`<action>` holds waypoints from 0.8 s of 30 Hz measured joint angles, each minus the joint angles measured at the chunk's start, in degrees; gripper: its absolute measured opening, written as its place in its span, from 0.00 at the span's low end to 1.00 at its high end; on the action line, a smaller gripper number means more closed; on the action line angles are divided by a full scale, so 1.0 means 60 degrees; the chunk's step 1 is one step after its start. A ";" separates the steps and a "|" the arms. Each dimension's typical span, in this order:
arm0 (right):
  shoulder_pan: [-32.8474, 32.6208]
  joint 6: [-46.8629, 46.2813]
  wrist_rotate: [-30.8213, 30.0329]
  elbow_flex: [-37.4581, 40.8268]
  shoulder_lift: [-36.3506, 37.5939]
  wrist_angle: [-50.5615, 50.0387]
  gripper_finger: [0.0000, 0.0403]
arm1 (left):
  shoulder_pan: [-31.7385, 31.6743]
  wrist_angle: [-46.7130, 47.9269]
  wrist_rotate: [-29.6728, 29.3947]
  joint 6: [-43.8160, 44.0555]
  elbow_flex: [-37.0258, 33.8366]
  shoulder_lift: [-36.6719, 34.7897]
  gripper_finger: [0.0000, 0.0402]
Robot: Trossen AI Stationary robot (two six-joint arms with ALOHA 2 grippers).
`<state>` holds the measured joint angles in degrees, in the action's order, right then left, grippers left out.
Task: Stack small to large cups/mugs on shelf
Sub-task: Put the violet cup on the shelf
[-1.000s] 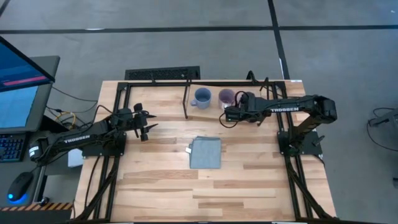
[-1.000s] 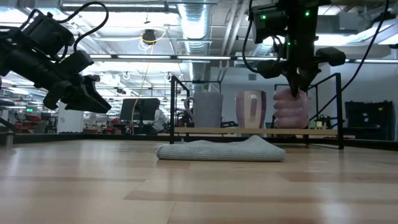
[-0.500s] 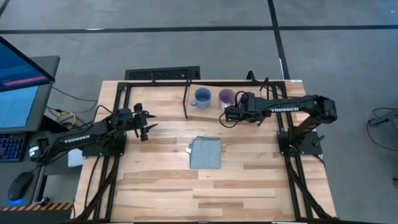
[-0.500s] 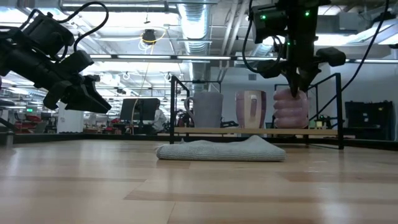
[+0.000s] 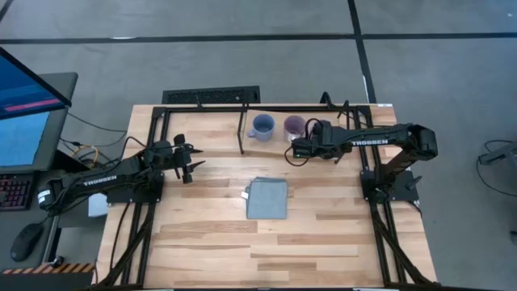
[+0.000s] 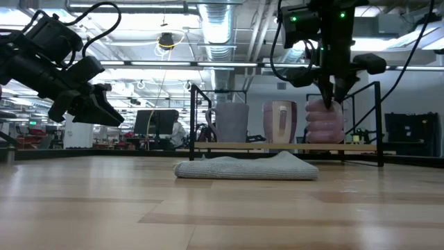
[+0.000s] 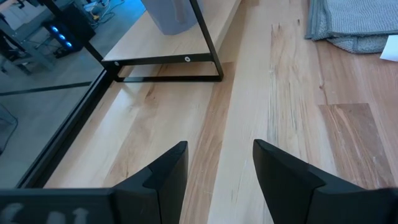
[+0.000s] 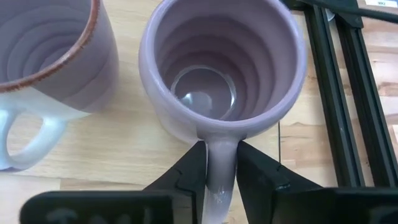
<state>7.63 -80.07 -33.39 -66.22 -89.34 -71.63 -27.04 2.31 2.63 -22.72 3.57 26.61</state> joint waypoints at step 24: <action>-0.0009 0.0176 0.0100 0.0007 0.0000 -0.0010 0.40 | 0.0003 0.0000 0.0002 0.0000 0.0000 0.0000 0.43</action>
<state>7.58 -79.02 -32.80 -66.17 -89.34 -71.69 -27.03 2.31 2.65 -22.72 3.57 26.61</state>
